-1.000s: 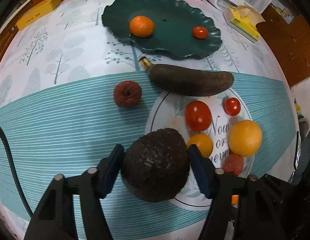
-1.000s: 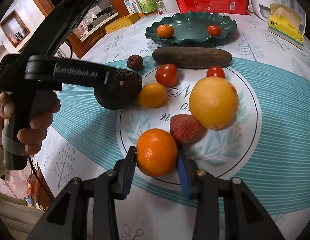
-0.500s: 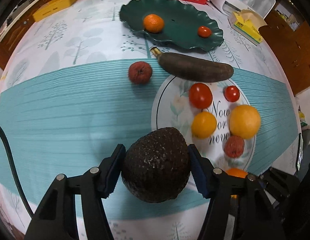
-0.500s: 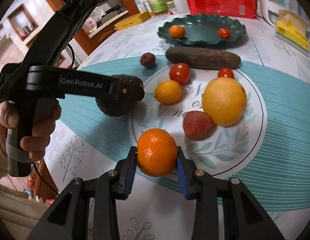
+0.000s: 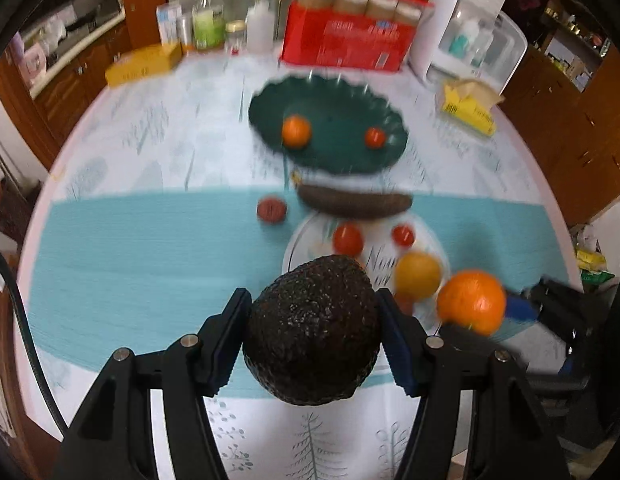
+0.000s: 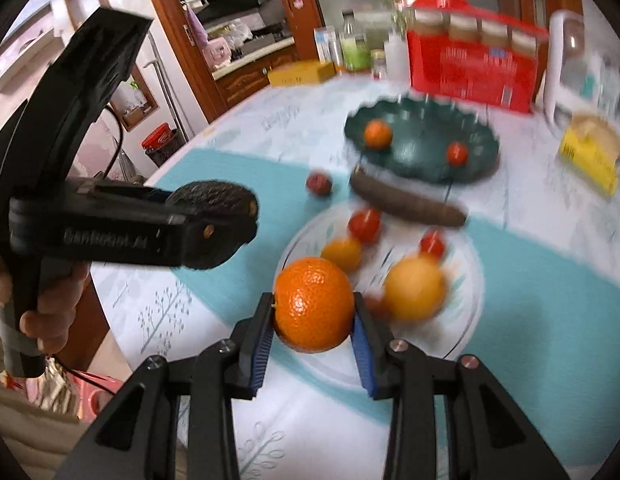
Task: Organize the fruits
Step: 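Place avocado and orange on the green plate and open both tools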
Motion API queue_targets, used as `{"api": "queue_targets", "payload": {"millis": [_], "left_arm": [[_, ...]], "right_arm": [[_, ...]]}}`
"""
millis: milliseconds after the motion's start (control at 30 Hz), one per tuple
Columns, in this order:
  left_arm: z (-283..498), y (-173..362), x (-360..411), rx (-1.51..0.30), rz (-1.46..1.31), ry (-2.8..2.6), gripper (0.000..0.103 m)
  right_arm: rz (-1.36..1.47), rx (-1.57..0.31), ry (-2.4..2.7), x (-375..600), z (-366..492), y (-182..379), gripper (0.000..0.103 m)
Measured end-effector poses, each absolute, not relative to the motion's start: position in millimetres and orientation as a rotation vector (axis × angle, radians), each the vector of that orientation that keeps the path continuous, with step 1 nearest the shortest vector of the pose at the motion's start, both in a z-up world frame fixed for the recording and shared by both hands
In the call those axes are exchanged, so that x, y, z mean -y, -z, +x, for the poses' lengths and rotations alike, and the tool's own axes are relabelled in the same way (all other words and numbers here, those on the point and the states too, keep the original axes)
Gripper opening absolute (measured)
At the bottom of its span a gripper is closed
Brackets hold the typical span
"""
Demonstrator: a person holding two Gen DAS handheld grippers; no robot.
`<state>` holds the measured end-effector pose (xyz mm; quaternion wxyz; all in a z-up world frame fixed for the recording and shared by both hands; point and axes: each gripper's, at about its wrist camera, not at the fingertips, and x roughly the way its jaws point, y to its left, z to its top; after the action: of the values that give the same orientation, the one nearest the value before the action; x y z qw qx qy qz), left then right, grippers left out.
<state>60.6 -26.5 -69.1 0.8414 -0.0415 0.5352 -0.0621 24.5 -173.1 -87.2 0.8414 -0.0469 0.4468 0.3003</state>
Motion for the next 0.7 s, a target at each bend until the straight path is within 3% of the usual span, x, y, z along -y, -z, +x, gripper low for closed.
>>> {"api": "queue_targets", "payload": {"millis": [367,567,700], "left_arm": [[160.8,-44.1,27.8,-0.994,0.033,0.056,0.061],[240.1,-43.0,27.3,-0.985,0.027,0.041,0.061],[282.7,-9.4,32.4,-1.017,0.018,0.058,0.061]], "right_arm": [[-0.099,-0.747,-0.54,188.7,148.2,-40.2,0.036],[-0.044,-0.79,-0.446,183.6,231.5,-35.0,0.037],[-0.019,-0.872,-0.381,179.8,276.4,1.1,0.037]]}}
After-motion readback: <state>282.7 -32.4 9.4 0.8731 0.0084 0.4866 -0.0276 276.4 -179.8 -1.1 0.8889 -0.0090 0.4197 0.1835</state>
